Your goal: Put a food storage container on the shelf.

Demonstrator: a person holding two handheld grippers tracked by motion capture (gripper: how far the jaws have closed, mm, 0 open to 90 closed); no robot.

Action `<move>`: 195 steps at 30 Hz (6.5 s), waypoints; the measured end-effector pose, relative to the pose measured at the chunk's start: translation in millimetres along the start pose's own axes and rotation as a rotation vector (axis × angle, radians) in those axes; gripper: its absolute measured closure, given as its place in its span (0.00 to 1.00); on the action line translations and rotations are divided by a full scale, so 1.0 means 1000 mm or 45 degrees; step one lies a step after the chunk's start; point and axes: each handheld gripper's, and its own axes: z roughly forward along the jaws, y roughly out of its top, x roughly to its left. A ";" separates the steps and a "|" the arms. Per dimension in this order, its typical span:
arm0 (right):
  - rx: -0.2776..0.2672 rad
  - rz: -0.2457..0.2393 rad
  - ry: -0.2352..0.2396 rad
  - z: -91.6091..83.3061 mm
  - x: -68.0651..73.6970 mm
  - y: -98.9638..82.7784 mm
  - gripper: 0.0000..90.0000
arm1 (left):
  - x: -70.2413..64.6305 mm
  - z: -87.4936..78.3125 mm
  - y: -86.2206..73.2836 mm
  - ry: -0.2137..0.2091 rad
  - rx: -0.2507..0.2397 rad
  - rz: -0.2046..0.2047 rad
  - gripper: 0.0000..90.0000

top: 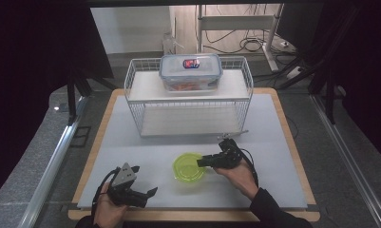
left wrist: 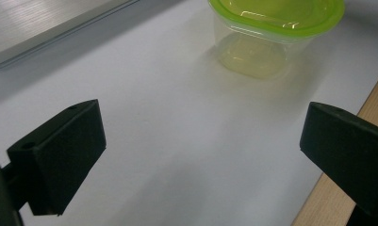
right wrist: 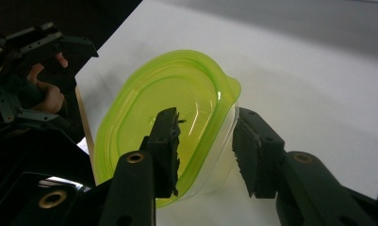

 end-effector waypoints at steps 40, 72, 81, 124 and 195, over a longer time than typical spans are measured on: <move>0.107 0.027 0.066 0.011 -0.002 0.016 0.90 | -0.003 0.003 0.000 -0.008 0.025 0.027 0.02; -0.110 0.099 0.158 -0.030 0.000 0.027 0.94 | -0.003 0.003 0.000 -0.005 0.024 0.030 0.02; -0.165 0.106 0.173 -0.042 0.002 0.034 0.94 | -0.002 0.003 0.000 -0.005 0.025 0.029 0.02; -0.483 0.055 0.252 -0.127 0.041 0.121 0.94 | -0.001 0.002 0.000 -0.002 0.008 0.027 0.02; -0.706 0.346 -0.055 -0.104 0.019 0.260 0.77 | -0.002 0.004 0.000 -0.061 0.008 0.033 0.02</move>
